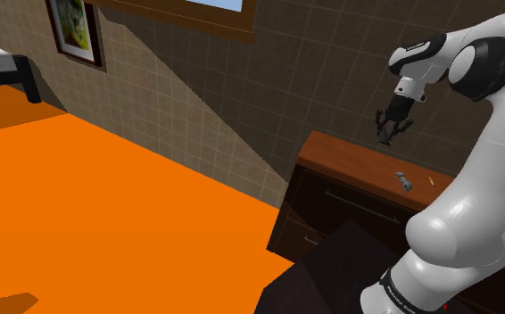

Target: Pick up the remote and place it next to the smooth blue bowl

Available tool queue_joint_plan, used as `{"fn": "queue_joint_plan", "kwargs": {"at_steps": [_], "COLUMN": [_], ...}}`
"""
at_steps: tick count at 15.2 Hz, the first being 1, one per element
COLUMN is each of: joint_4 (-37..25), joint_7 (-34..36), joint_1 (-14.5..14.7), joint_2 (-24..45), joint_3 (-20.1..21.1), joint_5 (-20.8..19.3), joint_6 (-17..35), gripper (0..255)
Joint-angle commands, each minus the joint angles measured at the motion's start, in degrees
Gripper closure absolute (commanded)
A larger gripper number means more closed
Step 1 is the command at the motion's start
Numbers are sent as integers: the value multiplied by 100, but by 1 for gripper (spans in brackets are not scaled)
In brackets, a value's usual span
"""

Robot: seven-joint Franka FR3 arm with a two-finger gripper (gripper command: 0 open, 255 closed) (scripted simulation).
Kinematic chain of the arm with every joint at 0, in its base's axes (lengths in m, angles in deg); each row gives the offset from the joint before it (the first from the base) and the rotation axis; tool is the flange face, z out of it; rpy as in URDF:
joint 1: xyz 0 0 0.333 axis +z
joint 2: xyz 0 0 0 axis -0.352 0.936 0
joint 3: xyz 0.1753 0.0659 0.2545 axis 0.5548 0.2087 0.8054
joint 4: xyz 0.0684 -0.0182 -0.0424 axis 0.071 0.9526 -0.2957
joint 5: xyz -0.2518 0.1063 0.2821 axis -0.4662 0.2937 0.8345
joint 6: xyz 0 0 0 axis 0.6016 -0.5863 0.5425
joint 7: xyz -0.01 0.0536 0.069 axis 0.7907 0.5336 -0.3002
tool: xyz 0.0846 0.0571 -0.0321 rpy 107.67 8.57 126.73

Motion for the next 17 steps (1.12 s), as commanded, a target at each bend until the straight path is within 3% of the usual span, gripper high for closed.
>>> {"fn": "queue_joint_plan", "kwargs": {"at_steps": [1, 9, 17], "joint_4": [81, 174, -182], "joint_7": [-261, -1253, -2373], "joint_1": [-147, -731, -1454], "joint_2": [-75, -117, 251], "joint_3": [-118, -553, -963], "joint_5": [-76, -263, -233], "joint_6": [-7, -19, -115], "gripper": [255, 255, 255]}}
